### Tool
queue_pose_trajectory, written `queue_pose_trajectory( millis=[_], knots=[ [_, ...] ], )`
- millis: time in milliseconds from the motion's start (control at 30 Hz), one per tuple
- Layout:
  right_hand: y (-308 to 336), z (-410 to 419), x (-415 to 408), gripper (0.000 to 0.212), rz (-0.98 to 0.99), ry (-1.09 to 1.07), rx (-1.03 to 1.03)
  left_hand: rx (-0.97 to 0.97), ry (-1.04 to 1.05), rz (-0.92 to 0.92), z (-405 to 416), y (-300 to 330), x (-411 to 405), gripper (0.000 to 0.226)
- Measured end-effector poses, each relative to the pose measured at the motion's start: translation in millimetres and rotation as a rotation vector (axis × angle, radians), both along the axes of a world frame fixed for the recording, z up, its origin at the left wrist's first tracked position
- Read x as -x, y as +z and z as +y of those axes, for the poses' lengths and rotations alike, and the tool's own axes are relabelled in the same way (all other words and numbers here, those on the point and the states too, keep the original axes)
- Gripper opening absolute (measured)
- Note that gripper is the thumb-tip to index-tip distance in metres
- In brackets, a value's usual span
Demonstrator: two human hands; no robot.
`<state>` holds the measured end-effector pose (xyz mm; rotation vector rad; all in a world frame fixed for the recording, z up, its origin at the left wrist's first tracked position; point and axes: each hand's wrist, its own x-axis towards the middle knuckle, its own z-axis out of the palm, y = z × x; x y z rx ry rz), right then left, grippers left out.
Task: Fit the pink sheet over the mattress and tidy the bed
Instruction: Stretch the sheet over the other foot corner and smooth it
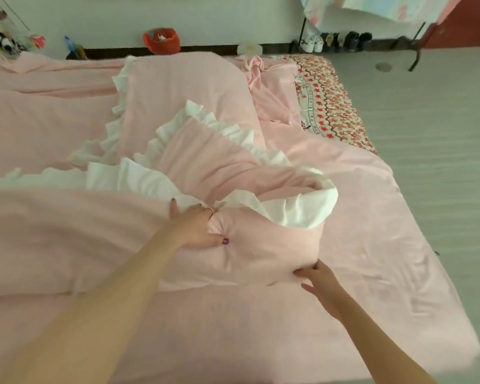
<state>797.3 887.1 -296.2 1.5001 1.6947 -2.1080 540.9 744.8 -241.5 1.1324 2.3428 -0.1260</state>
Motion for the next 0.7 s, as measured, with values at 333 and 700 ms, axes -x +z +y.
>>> queue_pose_trajectory(
  millis=[333, 700],
  knots=[
    [68, -34, 35, 0.057, 0.072, 0.184, -1.297, -0.021, 0.015, -0.091, -72, -38, -108, 0.068],
    [8, -99, -23, 0.032, -0.612, 1.199, -1.382, -0.019, 0.117, -0.090, -158, -51, -156, 0.035]
  ],
)
